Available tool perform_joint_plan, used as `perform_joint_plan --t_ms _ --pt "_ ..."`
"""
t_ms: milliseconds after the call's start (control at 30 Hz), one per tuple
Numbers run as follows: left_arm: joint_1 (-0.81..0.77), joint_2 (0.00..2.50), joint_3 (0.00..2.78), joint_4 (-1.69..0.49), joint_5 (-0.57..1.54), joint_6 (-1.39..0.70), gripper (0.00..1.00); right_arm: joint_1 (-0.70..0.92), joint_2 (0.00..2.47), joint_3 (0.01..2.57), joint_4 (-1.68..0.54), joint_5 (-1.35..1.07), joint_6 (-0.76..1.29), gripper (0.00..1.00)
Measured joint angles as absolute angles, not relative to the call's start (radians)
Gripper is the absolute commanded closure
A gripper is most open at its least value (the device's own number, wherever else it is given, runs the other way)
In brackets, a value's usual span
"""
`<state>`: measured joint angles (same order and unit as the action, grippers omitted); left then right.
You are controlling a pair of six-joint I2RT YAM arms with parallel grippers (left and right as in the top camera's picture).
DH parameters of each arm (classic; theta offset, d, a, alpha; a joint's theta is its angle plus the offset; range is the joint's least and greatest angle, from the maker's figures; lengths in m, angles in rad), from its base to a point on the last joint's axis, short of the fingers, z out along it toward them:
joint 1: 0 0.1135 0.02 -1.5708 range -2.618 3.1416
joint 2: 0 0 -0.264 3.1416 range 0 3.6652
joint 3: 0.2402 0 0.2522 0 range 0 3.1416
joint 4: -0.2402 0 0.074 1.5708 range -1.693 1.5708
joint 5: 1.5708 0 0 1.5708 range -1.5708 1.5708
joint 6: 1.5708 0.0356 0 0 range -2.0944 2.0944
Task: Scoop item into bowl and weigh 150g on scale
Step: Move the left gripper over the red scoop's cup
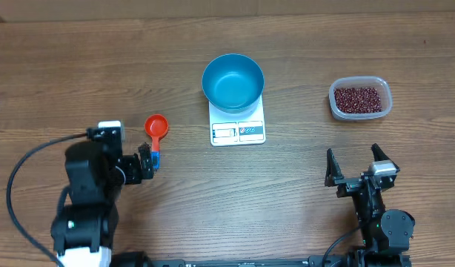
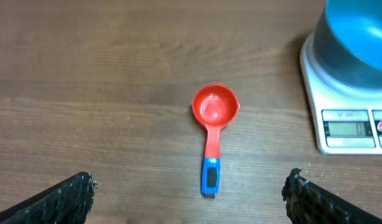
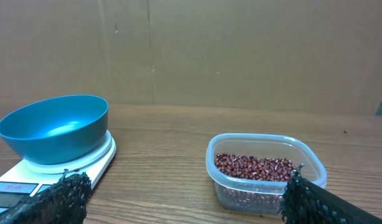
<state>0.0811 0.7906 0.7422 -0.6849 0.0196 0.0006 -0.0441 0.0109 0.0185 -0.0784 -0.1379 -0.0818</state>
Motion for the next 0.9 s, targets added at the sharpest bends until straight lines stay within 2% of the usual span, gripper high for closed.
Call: perform_joint_plan --t_ms 267,900 --pt "0.081 0.962 0.86 -0.77 0.028 0.001 0.01 -0.044 0.011 0.019 -0.078 -0.138 -0.082 0.0" --pt "0.081 1.179 1.075 -0.945 0.042 0.008 0.0 -0.044 0.011 0.019 -0.077 -0.138 -0.081 0.0"
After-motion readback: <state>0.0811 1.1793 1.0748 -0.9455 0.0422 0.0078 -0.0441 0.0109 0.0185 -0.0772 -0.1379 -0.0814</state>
